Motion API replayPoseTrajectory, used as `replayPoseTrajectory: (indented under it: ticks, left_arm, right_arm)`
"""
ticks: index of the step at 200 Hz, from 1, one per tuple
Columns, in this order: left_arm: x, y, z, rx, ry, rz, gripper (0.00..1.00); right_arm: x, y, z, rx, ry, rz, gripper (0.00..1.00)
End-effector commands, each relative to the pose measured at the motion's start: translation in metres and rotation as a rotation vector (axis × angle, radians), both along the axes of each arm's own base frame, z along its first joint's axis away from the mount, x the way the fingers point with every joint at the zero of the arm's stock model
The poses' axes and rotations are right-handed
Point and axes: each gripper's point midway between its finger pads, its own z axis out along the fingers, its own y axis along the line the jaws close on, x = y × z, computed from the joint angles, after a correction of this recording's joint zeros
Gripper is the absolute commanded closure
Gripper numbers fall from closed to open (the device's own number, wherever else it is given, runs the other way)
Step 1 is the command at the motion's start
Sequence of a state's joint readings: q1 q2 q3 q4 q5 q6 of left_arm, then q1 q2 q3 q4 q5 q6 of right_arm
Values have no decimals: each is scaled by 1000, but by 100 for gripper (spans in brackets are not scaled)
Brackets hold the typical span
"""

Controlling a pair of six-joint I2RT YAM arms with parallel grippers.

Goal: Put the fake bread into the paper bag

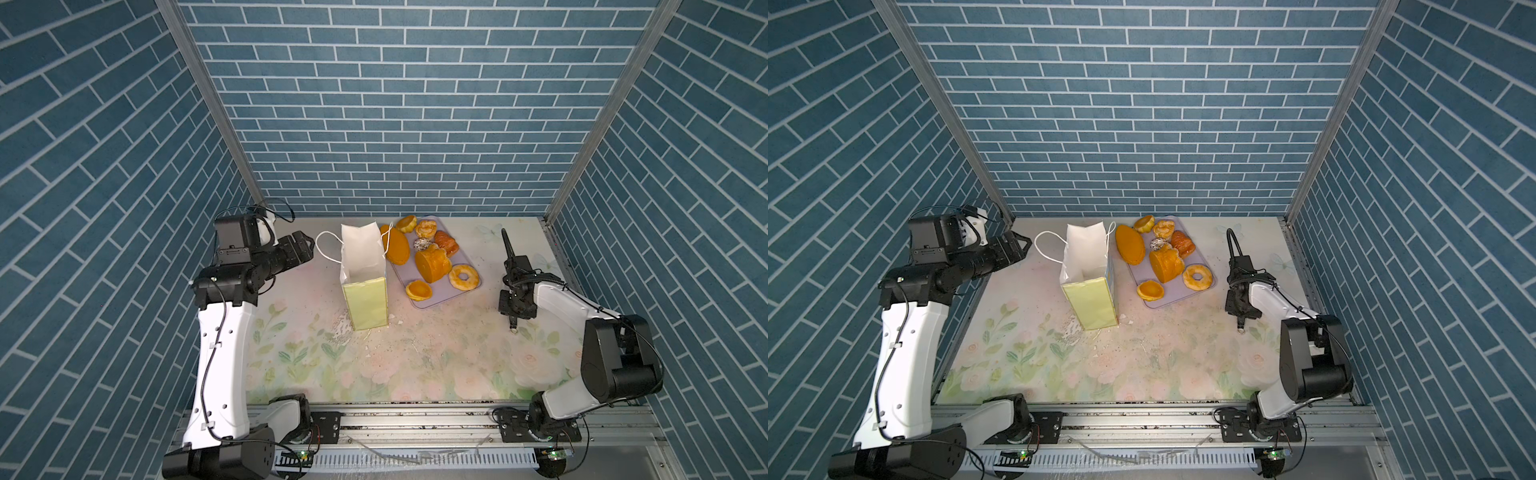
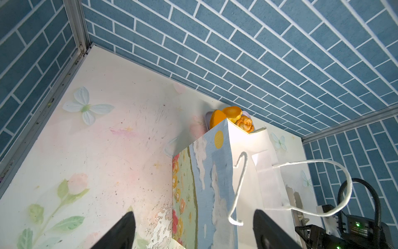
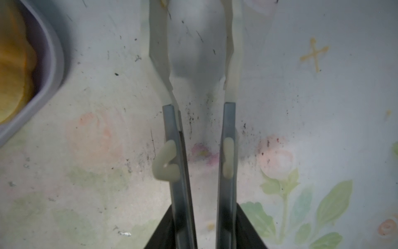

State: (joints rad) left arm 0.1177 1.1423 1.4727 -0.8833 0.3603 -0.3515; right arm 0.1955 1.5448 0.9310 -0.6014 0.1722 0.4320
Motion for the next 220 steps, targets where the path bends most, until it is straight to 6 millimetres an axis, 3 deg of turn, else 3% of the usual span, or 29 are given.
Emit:
replayPoseTrajectory:
  ticks: [1, 94, 139, 220]
  left_arm:
    - [-3, 0, -3, 1, 2, 1, 13]
    - [-5, 1, -3, 7, 4, 2, 13]
    - [-5, 1, -3, 11, 4, 4, 13]
    - [-5, 1, -3, 12, 4, 5, 13]
  right_arm:
    - [9, -2, -3, -12, -43, -60, 60]
    - [-7, 1, -36, -2, 94, -75, 55]
    - [-11, 2, -34, 3, 97, -69, 44]
    - [-22, 3, -31, 22, 96, -65, 39]
